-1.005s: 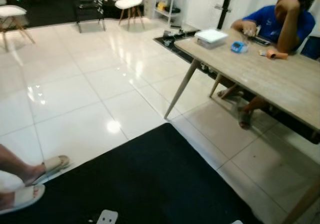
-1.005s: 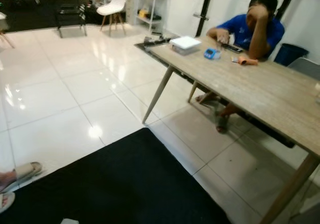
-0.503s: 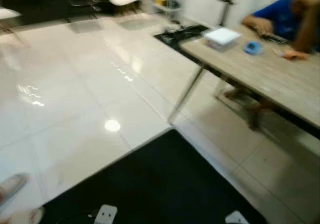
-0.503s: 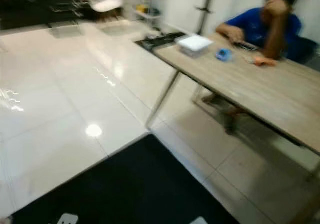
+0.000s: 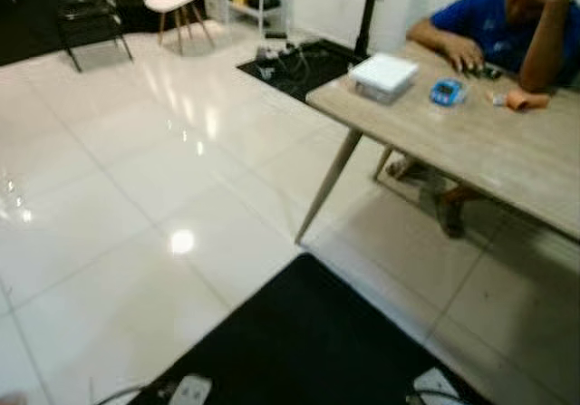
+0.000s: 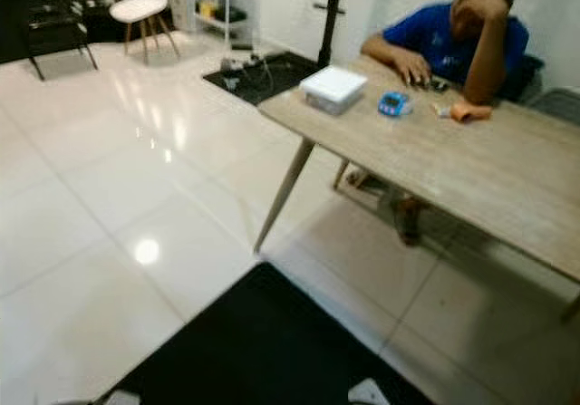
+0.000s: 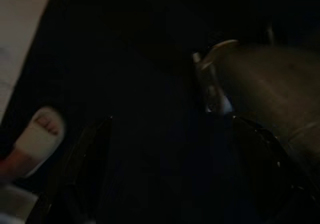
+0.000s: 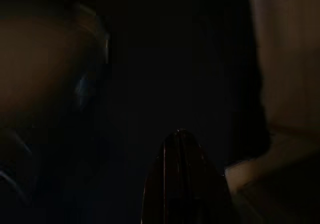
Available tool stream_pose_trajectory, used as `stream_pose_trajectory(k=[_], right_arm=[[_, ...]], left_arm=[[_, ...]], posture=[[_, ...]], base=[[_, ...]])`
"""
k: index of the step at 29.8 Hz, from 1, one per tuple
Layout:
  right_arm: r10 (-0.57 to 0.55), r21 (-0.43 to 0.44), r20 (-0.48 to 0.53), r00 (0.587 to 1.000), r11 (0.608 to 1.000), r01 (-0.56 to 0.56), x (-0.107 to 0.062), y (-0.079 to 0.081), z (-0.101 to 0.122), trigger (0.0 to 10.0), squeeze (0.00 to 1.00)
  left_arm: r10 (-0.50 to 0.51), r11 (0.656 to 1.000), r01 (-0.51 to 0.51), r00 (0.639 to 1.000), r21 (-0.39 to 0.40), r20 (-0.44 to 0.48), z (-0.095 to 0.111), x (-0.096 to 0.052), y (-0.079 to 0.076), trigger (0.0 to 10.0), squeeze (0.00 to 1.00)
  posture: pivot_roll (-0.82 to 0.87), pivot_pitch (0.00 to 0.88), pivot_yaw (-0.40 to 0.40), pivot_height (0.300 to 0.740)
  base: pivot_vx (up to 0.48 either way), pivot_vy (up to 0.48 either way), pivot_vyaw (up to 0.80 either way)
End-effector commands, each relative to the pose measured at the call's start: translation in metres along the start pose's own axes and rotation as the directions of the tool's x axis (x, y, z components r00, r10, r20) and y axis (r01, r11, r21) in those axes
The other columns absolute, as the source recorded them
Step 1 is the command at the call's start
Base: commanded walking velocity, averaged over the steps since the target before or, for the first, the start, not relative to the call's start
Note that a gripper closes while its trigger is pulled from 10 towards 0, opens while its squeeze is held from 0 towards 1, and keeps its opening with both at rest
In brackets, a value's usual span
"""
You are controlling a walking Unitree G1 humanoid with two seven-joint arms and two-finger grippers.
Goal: Restocking fridge
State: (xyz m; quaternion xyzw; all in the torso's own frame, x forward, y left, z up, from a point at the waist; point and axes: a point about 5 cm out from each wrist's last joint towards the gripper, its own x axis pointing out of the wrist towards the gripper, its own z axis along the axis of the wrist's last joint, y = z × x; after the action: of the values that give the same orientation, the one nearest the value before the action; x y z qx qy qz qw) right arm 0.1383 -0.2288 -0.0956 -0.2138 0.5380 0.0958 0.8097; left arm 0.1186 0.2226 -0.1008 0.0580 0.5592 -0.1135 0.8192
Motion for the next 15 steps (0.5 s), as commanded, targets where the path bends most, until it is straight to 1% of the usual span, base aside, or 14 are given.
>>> stream_pose_trajectory(k=[1,3,4,5,7,9,11,15], right_arm=[[-0.013,0.009,-0.027,1.000,1.000,0.013,-0.001,-0.003,-0.006,10.0,0.00],[-0.011,0.005,-0.057,0.998,1.000,0.011,-0.002,-0.003,-0.013,10.0,0.00],[-0.014,0.007,-0.066,0.998,1.000,0.015,-0.002,-0.005,-0.015,10.0,0.00],[-0.022,0.011,-0.068,0.997,1.000,0.023,-0.003,-0.008,-0.016,10.0,0.00],[-0.027,0.015,-0.070,0.997,0.999,0.028,-0.003,-0.009,-0.016,10.0,0.00],[-0.035,0.040,-0.068,0.997,0.998,0.038,-0.003,-0.010,-0.015,10.0,0.00],[-0.033,0.027,-0.069,0.997,0.999,0.035,-0.002,-0.008,-0.014,10.0,0.00],[-0.030,0.025,-0.061,0.998,0.999,0.032,-0.002,-0.006,-0.011,10.0,0.00]], left_arm=[[0.000,1.000,0.000,1.000,0.009,-0.009,-0.001,0.000,0.001,10.0,0.00],[0.012,1.000,-0.012,1.000,-0.009,-0.005,0.000,0.000,0.002,10.0,0.00],[0.006,0.999,-0.005,1.000,-0.043,0.023,0.006,0.002,-0.002,10.0,0.00],[0.000,0.999,0.001,1.000,-0.044,0.028,0.007,0.003,-0.006,10.0,0.00],[-0.003,0.999,0.005,1.000,-0.043,0.029,0.008,0.004,-0.008,10.0,0.00],[-0.020,0.999,0.020,1.000,-0.027,0.017,0.006,0.005,-0.013,10.0,0.00],[-0.024,0.999,0.024,1.000,-0.025,0.015,0.006,0.005,-0.015,10.0,0.00],[-0.039,0.999,0.039,0.999,0.012,0.008,0.008,0.006,-0.018,10.0,0.00]], posture=[[-0.02,0.041,-0.004,0.740],[-0.01,0.031,-0.016,0.740],[-0.01,0.030,-0.017,0.740],[-0.02,0.028,-0.012,0.740],[-0.02,0.023,-0.013,0.740],[-0.02,0.015,-0.015,0.740],[-0.03,0.026,-0.003,0.740],[-0.04,0.024,0.013,0.740]], base=[[0.394,0.000,0.00],[0.394,0.000,-0.80],[0.394,0.000,-0.80],[0.390,0.000,-0.80],[0.390,0.000,-0.80],[0.398,0.000,-0.80],[0.382,0.000,-0.80],[0.364,0.000,-0.80]])
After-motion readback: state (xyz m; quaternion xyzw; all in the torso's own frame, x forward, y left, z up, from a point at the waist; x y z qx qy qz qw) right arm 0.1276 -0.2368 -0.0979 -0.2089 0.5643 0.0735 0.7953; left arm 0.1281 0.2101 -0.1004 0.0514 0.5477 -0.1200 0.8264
